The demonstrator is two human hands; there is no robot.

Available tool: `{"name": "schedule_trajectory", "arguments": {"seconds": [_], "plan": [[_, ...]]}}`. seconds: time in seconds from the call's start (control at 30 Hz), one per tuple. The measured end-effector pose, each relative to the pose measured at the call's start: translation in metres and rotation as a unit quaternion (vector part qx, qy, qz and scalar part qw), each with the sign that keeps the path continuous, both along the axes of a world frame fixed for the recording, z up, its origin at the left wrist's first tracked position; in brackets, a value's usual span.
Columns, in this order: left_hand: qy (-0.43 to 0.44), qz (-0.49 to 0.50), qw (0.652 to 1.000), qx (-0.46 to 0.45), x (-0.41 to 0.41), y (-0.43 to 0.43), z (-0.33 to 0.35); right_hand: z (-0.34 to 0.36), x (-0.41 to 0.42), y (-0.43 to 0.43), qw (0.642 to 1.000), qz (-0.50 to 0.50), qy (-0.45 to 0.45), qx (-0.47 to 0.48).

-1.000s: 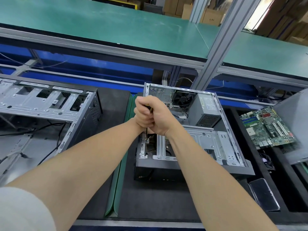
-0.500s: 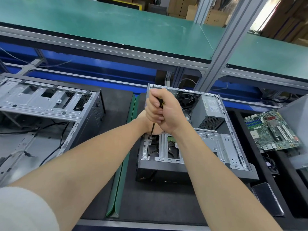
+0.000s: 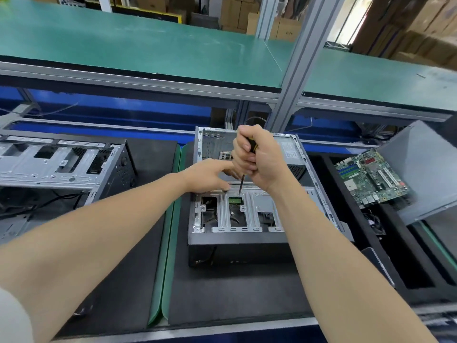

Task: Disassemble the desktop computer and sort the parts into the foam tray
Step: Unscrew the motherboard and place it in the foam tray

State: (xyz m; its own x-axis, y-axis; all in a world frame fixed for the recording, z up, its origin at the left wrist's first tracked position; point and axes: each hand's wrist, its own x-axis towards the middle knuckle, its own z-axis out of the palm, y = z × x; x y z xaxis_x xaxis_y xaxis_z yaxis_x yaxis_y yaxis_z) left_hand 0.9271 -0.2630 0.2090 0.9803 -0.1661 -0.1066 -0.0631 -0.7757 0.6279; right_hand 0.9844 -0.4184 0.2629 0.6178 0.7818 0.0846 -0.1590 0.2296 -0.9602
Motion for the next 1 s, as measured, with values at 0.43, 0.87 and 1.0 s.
{"name": "schedule_trajectory", "arguments": {"seconds": [0.43,0.87,1.0], "plan": [[-0.112,0.013,0.991,-0.078,0.017,-0.087,-0.018,0.015,0.028,-0.079,0.997,-0.071,-0.021,0.014],[-0.112,0.003,0.994,-0.019,0.091,-0.218,-0.011,0.011,0.1,-0.21,0.989,-0.142,-0.035,0.006],[-0.095,-0.016,0.994,0.047,0.12,-0.278,-0.006,0.006,0.124,-0.264,0.974,-0.188,-0.112,-0.061]]}}
